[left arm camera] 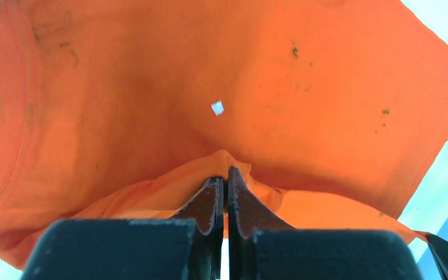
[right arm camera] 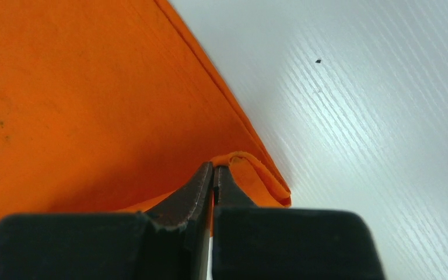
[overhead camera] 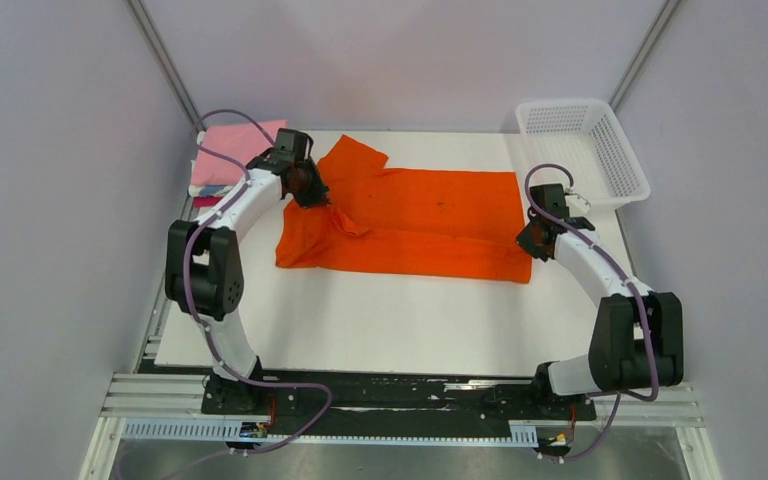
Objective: Fold and stack the t-shirts
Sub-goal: Fold the flattened tshirt in 1/3 of the way
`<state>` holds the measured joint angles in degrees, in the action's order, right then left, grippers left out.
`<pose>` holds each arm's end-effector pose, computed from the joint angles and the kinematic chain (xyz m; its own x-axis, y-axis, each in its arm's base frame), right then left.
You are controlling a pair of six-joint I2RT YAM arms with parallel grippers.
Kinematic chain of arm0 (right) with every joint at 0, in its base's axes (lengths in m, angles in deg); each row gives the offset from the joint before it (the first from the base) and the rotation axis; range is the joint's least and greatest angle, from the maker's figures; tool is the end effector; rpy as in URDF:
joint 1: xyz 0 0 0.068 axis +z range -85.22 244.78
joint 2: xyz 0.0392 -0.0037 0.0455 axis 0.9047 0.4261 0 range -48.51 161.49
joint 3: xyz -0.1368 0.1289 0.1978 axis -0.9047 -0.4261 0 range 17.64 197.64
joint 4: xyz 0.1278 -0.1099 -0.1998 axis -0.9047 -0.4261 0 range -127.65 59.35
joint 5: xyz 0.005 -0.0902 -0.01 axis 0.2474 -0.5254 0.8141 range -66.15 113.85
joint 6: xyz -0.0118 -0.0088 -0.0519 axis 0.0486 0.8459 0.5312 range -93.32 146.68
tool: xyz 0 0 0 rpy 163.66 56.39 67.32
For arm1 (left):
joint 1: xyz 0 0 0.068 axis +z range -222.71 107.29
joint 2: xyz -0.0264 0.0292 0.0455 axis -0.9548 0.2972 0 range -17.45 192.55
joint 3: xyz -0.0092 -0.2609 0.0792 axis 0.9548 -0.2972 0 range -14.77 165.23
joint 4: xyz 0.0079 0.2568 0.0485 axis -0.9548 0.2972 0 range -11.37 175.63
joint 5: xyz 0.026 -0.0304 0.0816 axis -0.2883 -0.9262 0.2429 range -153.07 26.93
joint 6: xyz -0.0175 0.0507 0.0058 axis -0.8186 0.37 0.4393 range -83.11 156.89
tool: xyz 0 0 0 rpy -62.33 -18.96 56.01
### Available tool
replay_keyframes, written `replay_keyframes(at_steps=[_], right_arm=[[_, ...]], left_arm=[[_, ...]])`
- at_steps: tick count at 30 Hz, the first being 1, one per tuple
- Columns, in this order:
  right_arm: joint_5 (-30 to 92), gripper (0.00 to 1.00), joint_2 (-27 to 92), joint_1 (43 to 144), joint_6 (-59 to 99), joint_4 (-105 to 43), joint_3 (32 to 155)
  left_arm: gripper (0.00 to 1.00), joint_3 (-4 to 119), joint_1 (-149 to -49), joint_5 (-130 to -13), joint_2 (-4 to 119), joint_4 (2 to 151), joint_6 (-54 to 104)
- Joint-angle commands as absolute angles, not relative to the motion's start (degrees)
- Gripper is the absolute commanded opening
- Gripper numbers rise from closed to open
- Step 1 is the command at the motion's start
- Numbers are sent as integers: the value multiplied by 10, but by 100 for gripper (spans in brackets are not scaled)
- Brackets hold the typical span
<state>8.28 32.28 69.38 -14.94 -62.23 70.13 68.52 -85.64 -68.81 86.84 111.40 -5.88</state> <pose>0.2761 0.0125 0.2171 -0.6067 0.5931 -0.5293 0.6153 0.7719 0.1597 0.3892 -0.0929 0.2493 -0.7674 -0.5170 -0.3791 -0.3283 0.8248 -0.4604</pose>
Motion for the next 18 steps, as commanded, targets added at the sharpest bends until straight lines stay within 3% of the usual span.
replay_keyframes(at_steps=[1, 4, 8, 10, 11, 12, 14, 18], right_arm=[[70, 2, 359, 687, -130, -582, 735], [63, 2, 385, 685, -131, -577, 747], [55, 6, 404, 684, -131, -577, 759], [55, 11, 404, 684, -128, -578, 762], [57, 17, 402, 685, -126, -577, 761], [59, 30, 395, 684, -125, -577, 759], [64, 51, 382, 685, -122, -577, 755], [98, 79, 354, 685, -112, -578, 743]], left_arm=[[3, 752, -850, -691, 920, 1123, -24], [9, 816, -850, -693, 978, 1131, 26], [32, 942, -849, -662, 1062, 1179, 110], [62, 1017, -849, -650, 1106, 1214, 144], [81, 1068, -849, -654, 1133, 1239, 154], [95, 1090, -848, -666, 1144, 1265, 168], [99, 1131, -849, -678, 1156, 1280, 176], [100, 1075, -849, -676, 1096, 1242, 165]])
